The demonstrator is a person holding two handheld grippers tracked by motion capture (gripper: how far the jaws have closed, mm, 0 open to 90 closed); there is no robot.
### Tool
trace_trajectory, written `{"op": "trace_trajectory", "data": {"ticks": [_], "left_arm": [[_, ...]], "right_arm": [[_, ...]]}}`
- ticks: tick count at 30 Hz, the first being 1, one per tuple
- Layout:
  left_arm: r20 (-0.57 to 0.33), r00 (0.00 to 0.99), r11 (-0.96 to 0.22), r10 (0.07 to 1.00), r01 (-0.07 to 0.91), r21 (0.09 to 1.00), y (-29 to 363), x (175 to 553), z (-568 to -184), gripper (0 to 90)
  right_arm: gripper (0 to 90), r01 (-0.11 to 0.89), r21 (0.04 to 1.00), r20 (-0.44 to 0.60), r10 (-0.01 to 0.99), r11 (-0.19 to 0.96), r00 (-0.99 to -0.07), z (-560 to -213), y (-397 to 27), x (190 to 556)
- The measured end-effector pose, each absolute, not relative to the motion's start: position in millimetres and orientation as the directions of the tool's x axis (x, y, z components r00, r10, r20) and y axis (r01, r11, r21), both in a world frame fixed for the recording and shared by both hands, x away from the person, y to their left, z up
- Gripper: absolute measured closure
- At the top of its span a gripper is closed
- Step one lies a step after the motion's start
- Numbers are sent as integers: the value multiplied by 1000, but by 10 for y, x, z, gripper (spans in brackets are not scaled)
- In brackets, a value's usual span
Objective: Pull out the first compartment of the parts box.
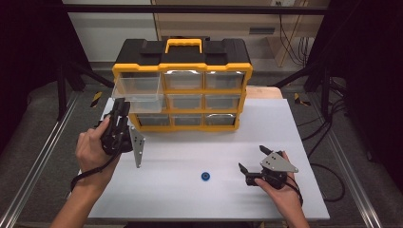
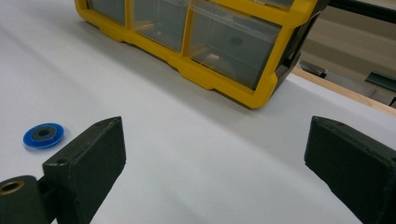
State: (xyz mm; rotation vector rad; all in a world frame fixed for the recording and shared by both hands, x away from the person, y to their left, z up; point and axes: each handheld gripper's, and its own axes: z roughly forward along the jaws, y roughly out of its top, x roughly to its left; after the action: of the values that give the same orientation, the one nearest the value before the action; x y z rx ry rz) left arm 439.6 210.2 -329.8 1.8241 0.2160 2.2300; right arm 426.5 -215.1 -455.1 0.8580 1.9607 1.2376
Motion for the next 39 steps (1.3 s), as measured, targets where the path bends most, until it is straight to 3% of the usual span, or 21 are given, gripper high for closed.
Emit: {"op": "trace_trajectory", "data": {"ticks": [3, 12, 20, 27, 35, 39], "left_arm": [[897, -143, -907, 419, -110, 406, 2187, 4372, -3335, 578], [756, 33, -755, 654, -35, 654, 2366, 4417, -3572, 361], [649, 187, -663, 737, 16, 748, 2419, 4448, -3804, 266], [547, 281, -579, 789, 41, 814, 2487, 4440, -3948, 202], [382, 384, -448, 841, 95, 889, 2561, 4438, -4124, 103], [358, 413, -431, 837, 97, 897, 2562, 4402, -4177, 63]], "right_arm": [[55, 180, 920, -188, 797, 347, -574, -4557, -2136, 4265], [48, 215, 908, -188, 808, 359, -558, -4569, -2095, 4284], [78, 264, 911, -137, 837, 317, -529, -4500, -1991, 4299], [70, 408, 831, -103, 826, 378, -555, -4386, -1857, 4329], [84, 447, 805, -91, 825, 390, -557, -4313, -1746, 4354], [89, 464, 782, -86, 809, 416, -581, -4275, -1663, 4415]]}}
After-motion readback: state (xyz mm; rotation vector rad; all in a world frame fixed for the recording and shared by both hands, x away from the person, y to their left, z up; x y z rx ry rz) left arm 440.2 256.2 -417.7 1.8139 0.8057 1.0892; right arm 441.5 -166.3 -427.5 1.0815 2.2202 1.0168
